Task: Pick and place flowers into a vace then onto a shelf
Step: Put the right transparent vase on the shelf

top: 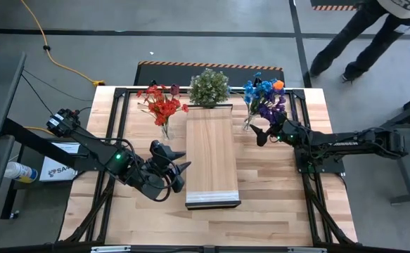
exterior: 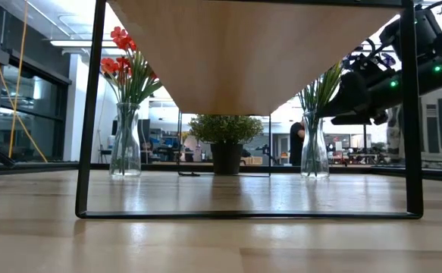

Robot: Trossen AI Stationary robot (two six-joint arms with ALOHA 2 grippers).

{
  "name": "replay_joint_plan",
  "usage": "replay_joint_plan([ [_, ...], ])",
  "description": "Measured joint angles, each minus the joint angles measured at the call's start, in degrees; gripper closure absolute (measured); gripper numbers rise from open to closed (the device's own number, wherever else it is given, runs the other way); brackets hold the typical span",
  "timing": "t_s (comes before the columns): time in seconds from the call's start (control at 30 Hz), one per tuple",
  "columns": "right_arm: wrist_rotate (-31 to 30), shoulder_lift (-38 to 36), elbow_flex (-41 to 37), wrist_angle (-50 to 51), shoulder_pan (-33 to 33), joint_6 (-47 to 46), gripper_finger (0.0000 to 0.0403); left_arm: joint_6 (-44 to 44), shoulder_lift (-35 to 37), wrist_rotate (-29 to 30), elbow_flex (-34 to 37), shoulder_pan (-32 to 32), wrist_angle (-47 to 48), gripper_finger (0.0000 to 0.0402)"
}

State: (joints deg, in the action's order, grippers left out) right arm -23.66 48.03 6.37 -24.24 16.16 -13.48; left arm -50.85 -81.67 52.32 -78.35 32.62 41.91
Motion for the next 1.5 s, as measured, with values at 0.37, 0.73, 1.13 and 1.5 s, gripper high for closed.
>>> replay_joint_plan([
  [0.37, 4.8, 9.4, 5.5, -1.7, 3.9, 0.9, 0.0036, 0.0, 0.0, 0.8, 0.0, 0.0, 0.0, 0.0186],
  [0.73, 4.9, 20.5, 13.8, 4.1, 9.0, 4.0, 0.0037, 0.0, 0.0, -0.4, 0.0, 0.0, -0.3, 0.0186],
  [1.13, 8.0, 22.4, 13.8, 4.7, 7.8, 0.9, 0.0040, 0.0, 0.0, -0.3, 0.0, 0.0, -0.2, 0.0186],
  [1.5, 7.5, 22.4, 13.8, 4.8, 5.9, 0.0, 0.0037, -0.4, 0.0, 0.0, 0.0, 0.0, -0.2, 0.0186],
])
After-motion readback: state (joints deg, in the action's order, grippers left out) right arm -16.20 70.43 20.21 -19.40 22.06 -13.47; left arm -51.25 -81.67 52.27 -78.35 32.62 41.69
